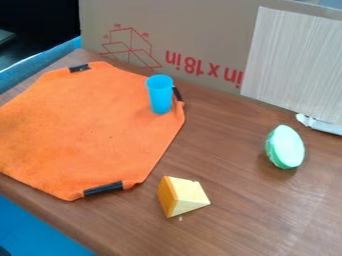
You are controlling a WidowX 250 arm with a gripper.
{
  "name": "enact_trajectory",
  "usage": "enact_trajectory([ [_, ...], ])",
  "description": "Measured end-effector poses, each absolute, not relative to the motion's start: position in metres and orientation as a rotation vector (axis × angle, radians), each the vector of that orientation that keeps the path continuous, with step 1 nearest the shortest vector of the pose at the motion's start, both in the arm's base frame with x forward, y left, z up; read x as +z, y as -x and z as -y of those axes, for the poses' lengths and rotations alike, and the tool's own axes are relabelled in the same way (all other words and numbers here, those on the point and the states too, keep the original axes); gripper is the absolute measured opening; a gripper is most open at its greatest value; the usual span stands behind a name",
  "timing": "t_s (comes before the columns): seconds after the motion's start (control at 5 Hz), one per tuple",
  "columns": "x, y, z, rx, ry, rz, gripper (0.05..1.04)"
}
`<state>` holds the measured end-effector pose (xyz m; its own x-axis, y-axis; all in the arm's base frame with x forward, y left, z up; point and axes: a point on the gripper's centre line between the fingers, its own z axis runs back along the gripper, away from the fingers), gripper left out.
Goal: Fold cloth from bottom left to top right
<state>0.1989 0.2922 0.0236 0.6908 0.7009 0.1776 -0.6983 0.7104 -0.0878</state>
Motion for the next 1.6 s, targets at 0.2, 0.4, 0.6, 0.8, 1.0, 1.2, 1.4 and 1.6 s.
enact_trajectory([
  [0.2,0.042,-0.2,-0.288,0.757,0.076,0.232,0.049],
  [0.4,0.069,-0.201,-0.285,0.755,0.118,0.262,0.049],
  [0.6,0.093,-0.202,-0.282,0.761,0.146,0.27,0.063],
  [0.8,0.097,-0.2,-0.287,0.77,0.111,0.254,0.207],
  [1.0,0.086,-0.198,-0.293,0.761,0.076,0.237,0.471],
  [1.2,0.067,-0.195,-0.292,0.744,0.082,0.205,0.757],
  [1.4,0.049,-0.191,-0.29,0.733,0.081,0.192,0.987],
  [1.6,0.035,-0.187,-0.289,0.733,0.066,0.174,1.003],
])
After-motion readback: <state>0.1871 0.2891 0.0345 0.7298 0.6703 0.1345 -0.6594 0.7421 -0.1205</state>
